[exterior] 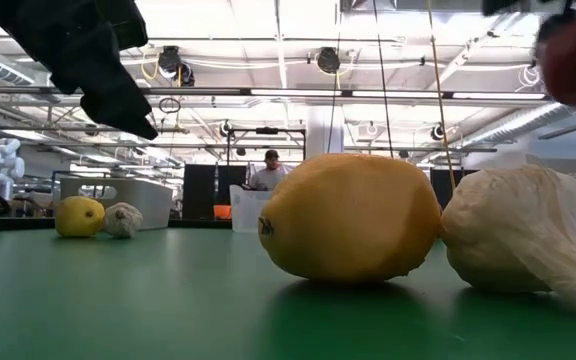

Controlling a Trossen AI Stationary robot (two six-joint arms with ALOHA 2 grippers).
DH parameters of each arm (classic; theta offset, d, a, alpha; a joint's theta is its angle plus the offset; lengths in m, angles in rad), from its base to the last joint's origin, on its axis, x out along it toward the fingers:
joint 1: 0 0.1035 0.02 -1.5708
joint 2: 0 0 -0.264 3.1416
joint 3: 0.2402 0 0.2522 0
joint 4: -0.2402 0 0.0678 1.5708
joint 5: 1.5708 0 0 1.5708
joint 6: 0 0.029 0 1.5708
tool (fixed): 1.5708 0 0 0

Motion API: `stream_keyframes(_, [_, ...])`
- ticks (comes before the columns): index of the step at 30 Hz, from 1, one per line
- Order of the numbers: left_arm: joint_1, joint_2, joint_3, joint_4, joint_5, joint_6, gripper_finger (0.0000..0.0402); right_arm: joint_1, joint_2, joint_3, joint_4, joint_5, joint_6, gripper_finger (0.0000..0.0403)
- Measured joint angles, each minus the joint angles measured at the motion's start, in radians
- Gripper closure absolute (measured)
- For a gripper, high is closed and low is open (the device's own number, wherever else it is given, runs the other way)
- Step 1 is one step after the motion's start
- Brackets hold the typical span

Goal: Sort produce into baskets
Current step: Put the red tomato into the white bin

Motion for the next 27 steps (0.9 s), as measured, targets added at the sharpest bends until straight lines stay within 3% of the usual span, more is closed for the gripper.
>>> stream_keyframes(8, [0.001,0.000,0.000,0.015,-0.026,-0.002,0.0052,0.035,-0.052,-0.170,0.236,-0.014,0.101,0.0088])
stream_keyframes(27, [0.055,0.000,0.000,0.014,-0.052,-0.003,0.0052,-0.021,-0.048,-0.182,0.168,-0.082,0.043,0.0086])
